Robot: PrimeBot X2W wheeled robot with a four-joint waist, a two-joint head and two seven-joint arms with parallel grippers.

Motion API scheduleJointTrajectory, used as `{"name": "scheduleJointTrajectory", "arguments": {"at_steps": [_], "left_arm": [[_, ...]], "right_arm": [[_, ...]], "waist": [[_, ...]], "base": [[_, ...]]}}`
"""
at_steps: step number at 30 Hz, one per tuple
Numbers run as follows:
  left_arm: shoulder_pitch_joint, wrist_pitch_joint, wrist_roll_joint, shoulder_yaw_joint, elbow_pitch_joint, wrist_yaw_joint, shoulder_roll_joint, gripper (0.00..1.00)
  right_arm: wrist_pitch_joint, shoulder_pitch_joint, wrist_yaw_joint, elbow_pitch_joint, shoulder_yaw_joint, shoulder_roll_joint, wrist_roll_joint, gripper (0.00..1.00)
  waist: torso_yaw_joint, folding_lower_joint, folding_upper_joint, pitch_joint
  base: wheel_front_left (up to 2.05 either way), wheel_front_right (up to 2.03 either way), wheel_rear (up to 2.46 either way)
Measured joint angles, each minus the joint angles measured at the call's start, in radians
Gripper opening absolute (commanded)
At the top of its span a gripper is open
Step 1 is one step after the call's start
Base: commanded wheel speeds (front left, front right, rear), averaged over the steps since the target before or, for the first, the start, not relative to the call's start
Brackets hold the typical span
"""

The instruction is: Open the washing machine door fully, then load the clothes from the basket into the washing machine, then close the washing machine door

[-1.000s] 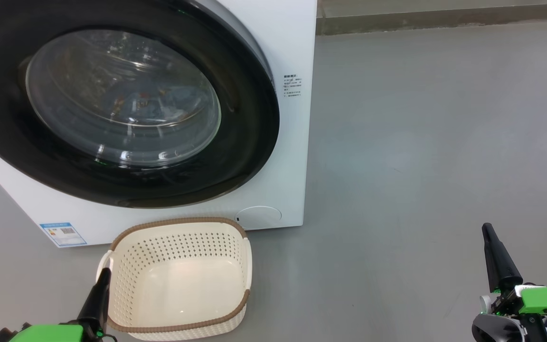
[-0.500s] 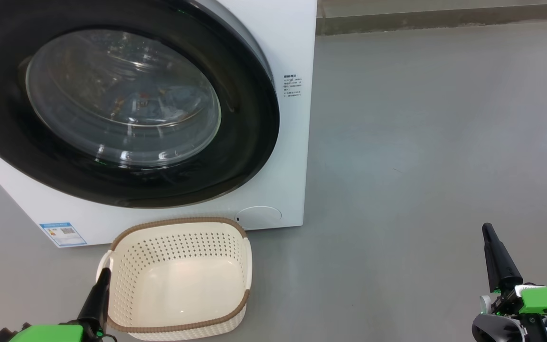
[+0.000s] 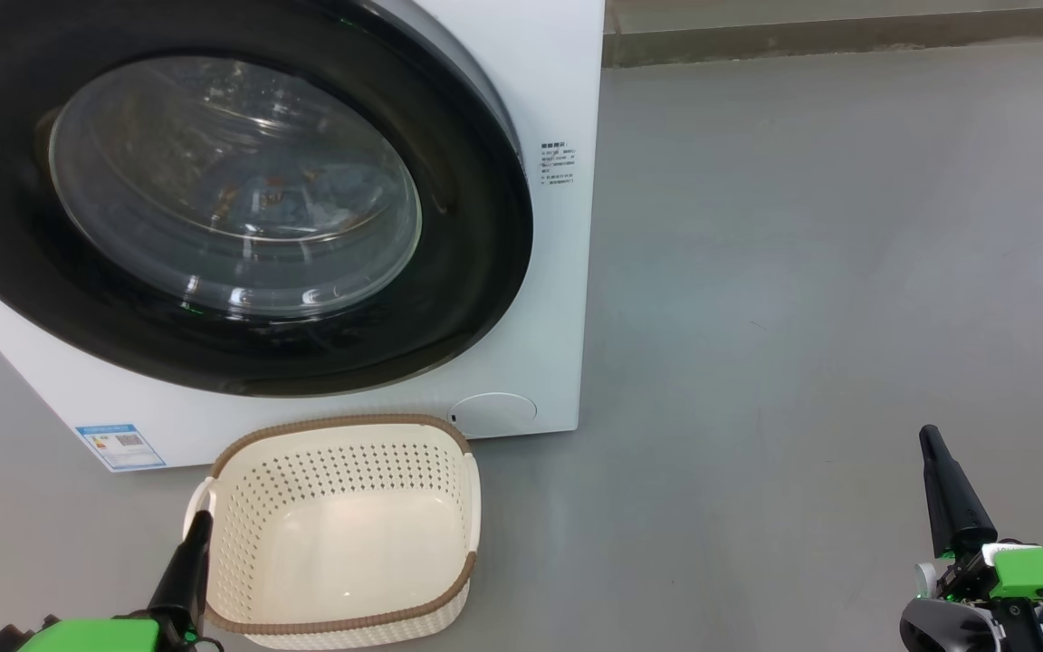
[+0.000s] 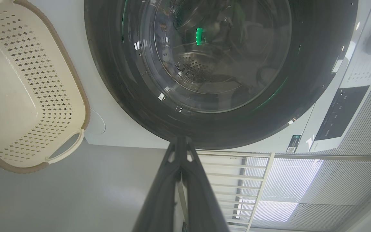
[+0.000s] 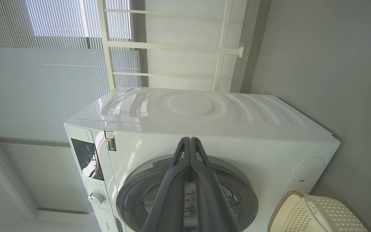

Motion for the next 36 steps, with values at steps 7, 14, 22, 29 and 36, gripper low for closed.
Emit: {"name": "scheduleJointTrajectory", "arguments": {"at_steps": [7, 14, 22, 29, 36], "left_arm": [[0.0, 0.0, 0.0, 0.0, 0.0, 0.0, 0.0, 0.0], [0.0, 0.0, 0.0, 0.001, 0.0, 0.0, -0.001, 0.0], [0.0, 0.0, 0.0, 0.001, 0.0, 0.0, -0.001, 0.0], [0.0, 0.0, 0.0, 0.001, 0.0, 0.0, -0.001, 0.0], [0.0, 0.002, 0.0, 0.002, 0.0, 0.0, -0.001, 0.0]], "right_arm": [[0.0, 0.0, 0.0, 0.0, 0.0, 0.0, 0.0, 0.0], [0.0, 0.0, 0.0, 0.0, -0.001, 0.001, 0.0, 0.0], [0.0, 0.0, 0.0, 0.0, -0.001, 0.001, 0.0, 0.0], [0.0, 0.0, 0.0, 0.0, -0.001, 0.001, 0.0, 0.0], [0.0, 0.0, 0.0, 0.0, -0.001, 0.003, 0.0, 0.0]], "waist": [[0.0, 0.0, 0.0, 0.0], [0.0, 0.0, 0.0, 0.0], [0.0, 0.0, 0.0, 0.0], [0.0, 0.0, 0.0, 0.0], [0.0, 0.0, 0.0, 0.0]], "base": [[0.0, 0.0, 0.0], [0.0, 0.0, 0.0], [0.0, 0.0, 0.0], [0.0, 0.0, 0.0], [0.0, 0.0, 0.0]]}}
